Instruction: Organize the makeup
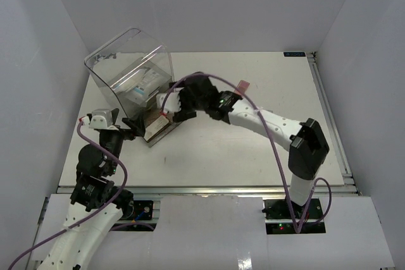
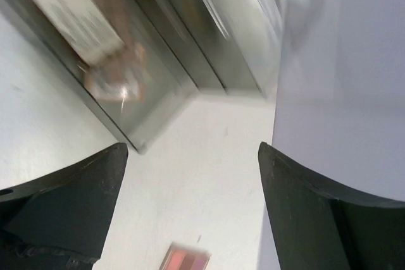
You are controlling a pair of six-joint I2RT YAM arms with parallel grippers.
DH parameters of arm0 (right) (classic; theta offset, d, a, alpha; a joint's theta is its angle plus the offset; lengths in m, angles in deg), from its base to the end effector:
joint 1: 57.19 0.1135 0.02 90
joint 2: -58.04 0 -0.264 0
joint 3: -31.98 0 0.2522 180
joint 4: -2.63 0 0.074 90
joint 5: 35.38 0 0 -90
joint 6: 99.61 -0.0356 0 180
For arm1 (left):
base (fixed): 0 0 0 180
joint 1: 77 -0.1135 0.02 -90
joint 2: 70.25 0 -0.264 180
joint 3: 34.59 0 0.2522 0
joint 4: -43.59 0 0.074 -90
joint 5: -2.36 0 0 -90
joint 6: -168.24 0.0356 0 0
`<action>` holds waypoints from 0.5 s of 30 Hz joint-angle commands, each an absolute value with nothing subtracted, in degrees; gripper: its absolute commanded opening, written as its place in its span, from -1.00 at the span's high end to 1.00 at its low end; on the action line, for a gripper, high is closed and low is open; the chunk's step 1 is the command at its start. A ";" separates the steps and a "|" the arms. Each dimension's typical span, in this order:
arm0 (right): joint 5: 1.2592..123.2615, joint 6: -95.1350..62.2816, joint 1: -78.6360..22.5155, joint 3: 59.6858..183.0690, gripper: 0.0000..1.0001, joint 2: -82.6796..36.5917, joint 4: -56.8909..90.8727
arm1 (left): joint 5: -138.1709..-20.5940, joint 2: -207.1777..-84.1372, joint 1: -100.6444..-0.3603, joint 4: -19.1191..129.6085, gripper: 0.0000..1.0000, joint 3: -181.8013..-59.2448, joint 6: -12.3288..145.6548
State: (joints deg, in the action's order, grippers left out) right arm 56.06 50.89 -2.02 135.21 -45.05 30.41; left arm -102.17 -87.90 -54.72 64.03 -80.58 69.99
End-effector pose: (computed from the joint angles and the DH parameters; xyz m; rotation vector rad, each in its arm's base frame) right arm 0.2443 0.3527 0.3204 -1.7463 1.0798 -0.0320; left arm 0.0939 -0.0288 0.3282 -0.0331 1.4419 -0.2560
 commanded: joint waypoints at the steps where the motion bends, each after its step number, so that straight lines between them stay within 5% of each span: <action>1: 80.41 27.62 -20.20 134.08 -0.80 -40.52 38.28 | -91.75 -92.39 -54.94 62.79 -0.96 -80.57 70.78; 4: 90.29 15.83 -31.62 126.67 -0.80 -36.89 32.18 | -86.57 -95.97 -54.94 62.93 -0.96 -81.04 70.86; 15: 97.29 0.73 -51.74 105.47 -0.80 -23.25 19.42 | -63.08 -121.35 -54.86 60.12 -0.96 -88.79 64.99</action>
State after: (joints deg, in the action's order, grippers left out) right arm 90.27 8.06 -45.81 113.05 -32.04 27.97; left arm -75.52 -109.86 -54.72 62.42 -81.94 69.39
